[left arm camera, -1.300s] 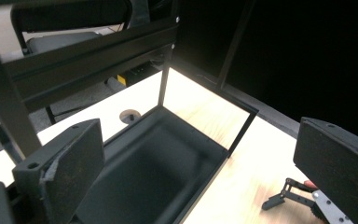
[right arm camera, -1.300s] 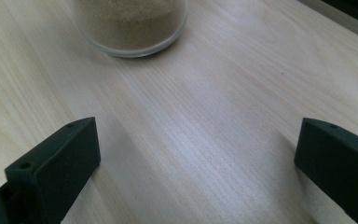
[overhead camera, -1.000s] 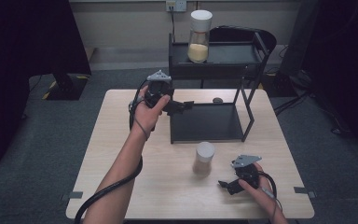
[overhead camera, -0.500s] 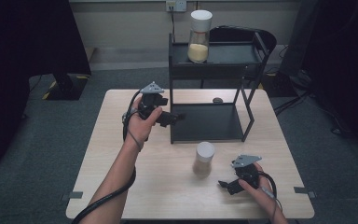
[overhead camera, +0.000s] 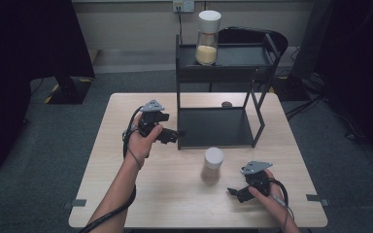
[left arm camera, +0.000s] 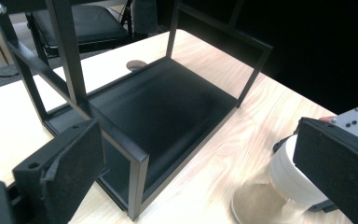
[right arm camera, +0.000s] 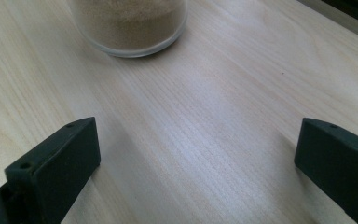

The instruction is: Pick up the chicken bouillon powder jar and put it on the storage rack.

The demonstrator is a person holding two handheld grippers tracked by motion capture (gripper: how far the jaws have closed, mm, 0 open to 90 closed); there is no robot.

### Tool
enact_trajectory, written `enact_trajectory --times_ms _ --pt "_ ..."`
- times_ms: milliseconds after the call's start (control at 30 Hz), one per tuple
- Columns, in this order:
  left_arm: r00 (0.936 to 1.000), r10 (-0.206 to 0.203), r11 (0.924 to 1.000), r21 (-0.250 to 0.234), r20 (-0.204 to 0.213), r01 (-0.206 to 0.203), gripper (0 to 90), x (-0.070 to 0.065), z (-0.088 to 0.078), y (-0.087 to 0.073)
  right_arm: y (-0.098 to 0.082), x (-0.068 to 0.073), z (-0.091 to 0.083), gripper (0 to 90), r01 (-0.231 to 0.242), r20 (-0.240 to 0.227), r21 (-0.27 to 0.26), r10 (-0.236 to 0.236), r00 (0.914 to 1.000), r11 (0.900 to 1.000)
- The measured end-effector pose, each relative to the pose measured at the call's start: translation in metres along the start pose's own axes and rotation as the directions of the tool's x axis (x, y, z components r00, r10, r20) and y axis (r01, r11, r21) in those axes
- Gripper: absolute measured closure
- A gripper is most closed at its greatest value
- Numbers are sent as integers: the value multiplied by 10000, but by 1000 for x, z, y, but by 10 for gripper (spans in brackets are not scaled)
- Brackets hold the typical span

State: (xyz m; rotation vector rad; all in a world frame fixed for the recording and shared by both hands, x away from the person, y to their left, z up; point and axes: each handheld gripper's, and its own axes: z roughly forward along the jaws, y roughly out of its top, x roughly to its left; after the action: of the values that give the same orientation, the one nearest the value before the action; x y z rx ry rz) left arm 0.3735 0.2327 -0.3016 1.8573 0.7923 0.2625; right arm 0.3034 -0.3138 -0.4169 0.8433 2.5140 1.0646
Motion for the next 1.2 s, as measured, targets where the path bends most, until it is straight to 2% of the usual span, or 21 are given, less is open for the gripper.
enact_trajectory --times_ms 400,500,633,767,967,1000,1200 --pt "9998 -155 9999 -7 -123 155 15 3 -5 -28 0 0 0 0 -15 -3 10 15 10000 10000" --pt "9996 -287 9996 -13 -57 287 15 4 -4 -41 0 0 0 0 -16 -2 11 16 10000 10000" --pt "9996 -252 9997 59 -85 253 14 4 -2 -51 0 0 0 0 -13 -2 11 13 10000 10000" --pt "9996 -69 9998 182 -292 75 15 2 -1 -60 0 0 0 0 -13 -1 12 13 10000 10000" --pt "9994 -114 9996 267 -334 123 14 1 1 -74 0 0 0 0 -14 -1 13 14 10000 10000" --pt "9988 -14 9993 363 -494 32 14 -2 0 -79 0 0 0 0 -14 -1 11 14 10000 10000" --pt "9969 23 9988 492 -783 16 14 -5 -1 -93 0 0 0 0 -14 -1 11 14 10000 10000"
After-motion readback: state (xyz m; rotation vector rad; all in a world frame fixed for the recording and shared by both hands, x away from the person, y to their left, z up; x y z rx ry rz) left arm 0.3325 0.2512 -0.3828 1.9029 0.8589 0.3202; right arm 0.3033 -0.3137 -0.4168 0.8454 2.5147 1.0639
